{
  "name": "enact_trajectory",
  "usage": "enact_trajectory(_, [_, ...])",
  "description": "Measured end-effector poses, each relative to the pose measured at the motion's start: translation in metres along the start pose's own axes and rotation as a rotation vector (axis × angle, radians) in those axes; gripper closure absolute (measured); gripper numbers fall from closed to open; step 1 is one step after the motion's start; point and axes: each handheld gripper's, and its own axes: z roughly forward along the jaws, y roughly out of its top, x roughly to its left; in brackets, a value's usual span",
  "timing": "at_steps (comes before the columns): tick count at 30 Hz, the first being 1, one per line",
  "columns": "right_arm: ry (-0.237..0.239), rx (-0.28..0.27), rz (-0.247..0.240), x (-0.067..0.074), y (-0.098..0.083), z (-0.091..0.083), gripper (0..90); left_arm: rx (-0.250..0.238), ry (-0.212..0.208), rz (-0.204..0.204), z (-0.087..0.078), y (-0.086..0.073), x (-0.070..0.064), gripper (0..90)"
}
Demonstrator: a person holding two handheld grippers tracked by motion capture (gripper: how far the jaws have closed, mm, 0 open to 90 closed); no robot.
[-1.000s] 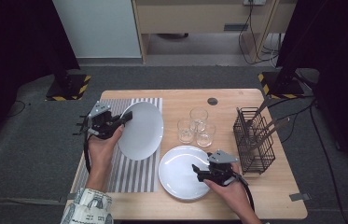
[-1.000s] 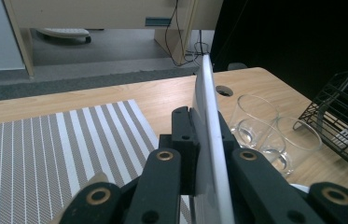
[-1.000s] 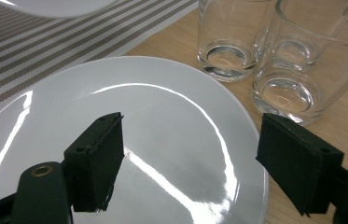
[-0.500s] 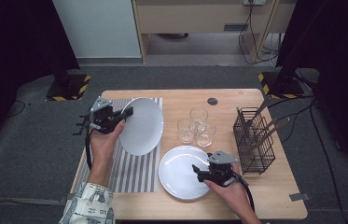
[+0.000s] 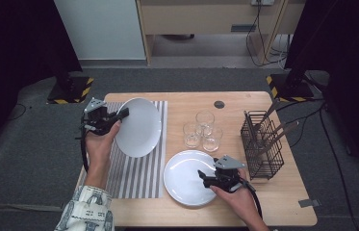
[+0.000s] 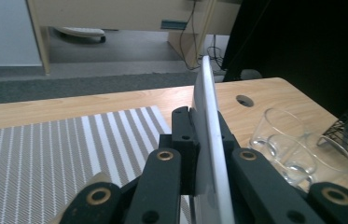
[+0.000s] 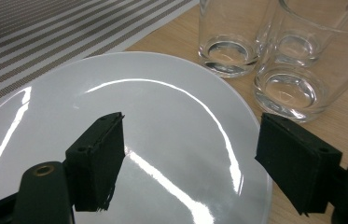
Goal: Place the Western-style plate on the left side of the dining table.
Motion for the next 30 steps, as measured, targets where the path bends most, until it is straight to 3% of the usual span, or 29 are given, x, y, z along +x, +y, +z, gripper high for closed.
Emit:
enact_trajectory(8, [-0.006,-0.006,0.001,0.0,0.0,-0.002,23.7,0.005,0.015,-0.001,0.001,0.0,0.004,85.3])
enact_trajectory(21, [-0.004,-0.001,0.0,0.0,-0.001,-0.002,24.0,-0.002,0.034,-0.045,0.001,-0.009,0.019,85.3])
enact_trajectory(30, [-0.003,-0.001,0.0,-0.001,-0.001,-0.003,24.5,0.004,0.045,-0.042,0.003,-0.015,0.022,85.4])
